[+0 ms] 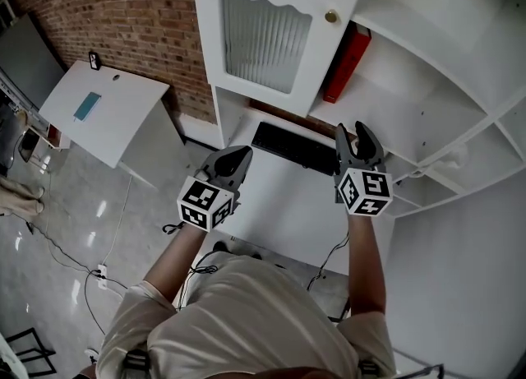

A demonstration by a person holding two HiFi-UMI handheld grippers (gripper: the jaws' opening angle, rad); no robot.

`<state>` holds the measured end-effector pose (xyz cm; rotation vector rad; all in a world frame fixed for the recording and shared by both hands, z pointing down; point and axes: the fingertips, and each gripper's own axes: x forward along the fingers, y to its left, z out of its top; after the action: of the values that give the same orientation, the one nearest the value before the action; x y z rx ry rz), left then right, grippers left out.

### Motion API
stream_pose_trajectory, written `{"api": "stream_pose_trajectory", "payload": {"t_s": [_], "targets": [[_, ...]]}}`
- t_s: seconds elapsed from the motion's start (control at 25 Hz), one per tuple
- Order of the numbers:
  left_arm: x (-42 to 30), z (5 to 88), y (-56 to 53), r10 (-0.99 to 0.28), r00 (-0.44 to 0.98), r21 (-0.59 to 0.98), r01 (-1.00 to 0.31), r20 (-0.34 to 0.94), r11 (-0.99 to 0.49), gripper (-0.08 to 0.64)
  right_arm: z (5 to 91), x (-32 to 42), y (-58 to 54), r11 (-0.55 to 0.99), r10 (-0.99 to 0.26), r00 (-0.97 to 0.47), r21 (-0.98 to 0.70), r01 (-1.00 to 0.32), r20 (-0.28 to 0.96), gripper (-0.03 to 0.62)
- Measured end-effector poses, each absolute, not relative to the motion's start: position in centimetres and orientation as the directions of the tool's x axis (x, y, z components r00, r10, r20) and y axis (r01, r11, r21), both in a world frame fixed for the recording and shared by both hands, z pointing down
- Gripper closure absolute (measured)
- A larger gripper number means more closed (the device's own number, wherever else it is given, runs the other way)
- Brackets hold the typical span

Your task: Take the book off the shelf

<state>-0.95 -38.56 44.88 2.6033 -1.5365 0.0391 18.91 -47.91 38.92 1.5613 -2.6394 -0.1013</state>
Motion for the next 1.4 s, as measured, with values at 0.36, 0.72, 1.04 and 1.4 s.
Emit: {"api": "stream_pose_trajectory", "payload": {"t_s": [0.36, 0.72, 1.04, 1.4], "targets": [[-1.2, 43.2, -41.2, -0.841, 0.538, 0.083, -0.842, 0.056, -0.533, 0.566, 37.1, 17.4, -52.2, 0.449, -0.894, -0.446, 0.111, -0.887, 0.046, 0.426], [-2.7, 43.2, -42.6, -0.839, 0.541, 0.1, -0.839, 0.053, -0.535, 0.566, 37.4, 16.9, -57.4, 0.408, -0.912, -0.401, 0.078, -0.91, 0.091, 0.426], [-3.2, 43.9, -43.6, -0.845, 0.531, 0.113, -0.845, 0.064, -0.522, 0.566, 38.8, 16.9, -60.4, 0.391, -0.914, -0.386, 0.015, -0.92, 0.126, 0.4], [-3.9, 44.6, -44.3, -0.852, 0.518, 0.123, -0.853, 0.076, -0.508, 0.566, 38.8, 16.1, -62.2, 0.382, -0.918, -0.376, 0.027, -0.924, 0.123, 0.359]]}}
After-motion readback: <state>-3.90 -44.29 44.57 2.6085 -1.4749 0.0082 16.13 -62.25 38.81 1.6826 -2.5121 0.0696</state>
